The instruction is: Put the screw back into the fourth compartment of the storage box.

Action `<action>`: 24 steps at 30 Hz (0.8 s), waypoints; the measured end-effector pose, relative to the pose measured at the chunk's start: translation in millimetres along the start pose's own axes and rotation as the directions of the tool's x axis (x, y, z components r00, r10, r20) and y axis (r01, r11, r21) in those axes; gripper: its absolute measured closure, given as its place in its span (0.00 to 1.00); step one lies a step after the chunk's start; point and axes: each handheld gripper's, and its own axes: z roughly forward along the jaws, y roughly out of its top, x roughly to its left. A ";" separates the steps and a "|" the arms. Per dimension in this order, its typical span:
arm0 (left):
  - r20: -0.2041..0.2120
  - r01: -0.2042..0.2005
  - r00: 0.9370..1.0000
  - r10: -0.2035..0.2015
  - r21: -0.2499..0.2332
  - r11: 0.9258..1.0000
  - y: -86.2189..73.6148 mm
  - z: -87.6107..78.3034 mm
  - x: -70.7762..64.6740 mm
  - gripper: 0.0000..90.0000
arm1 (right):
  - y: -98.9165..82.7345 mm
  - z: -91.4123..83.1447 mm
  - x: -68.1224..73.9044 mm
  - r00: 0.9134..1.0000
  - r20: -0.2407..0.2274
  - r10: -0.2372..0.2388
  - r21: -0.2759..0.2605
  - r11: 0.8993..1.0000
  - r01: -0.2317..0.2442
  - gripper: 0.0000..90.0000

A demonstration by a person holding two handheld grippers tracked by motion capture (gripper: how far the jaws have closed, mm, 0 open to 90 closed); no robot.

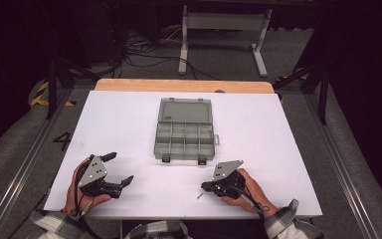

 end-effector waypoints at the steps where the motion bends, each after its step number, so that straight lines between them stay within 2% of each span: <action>1: -0.002 -0.002 1.000 0.002 0.000 1.000 0.1 -0.3 0.0 0.07 | 0.0 -0.1 0.0 1.000 0.000 0.003 0.000 1.000 -0.003 0.98; 6: -0.002 -0.004 1.000 0.004 -0.003 1.000 0.3 -0.9 0.2 0.07 | -0.7 -3.7 0.6 1.000 0.013 0.004 -0.004 1.000 -0.004 0.99; 15: 0.001 0.001 1.000 -0.001 -0.003 1.000 -0.1 0.0 0.3 0.07 | 1.9 -23.0 -2.3 0.998 0.061 0.028 -0.077 0.997 -0.023 0.99; 24: 0.004 0.005 1.000 -0.005 -0.003 1.000 -0.6 0.8 -0.2 0.07 | 4.7 -32.8 -3.2 0.996 0.082 0.031 -0.110 0.994 -0.022 0.99</action>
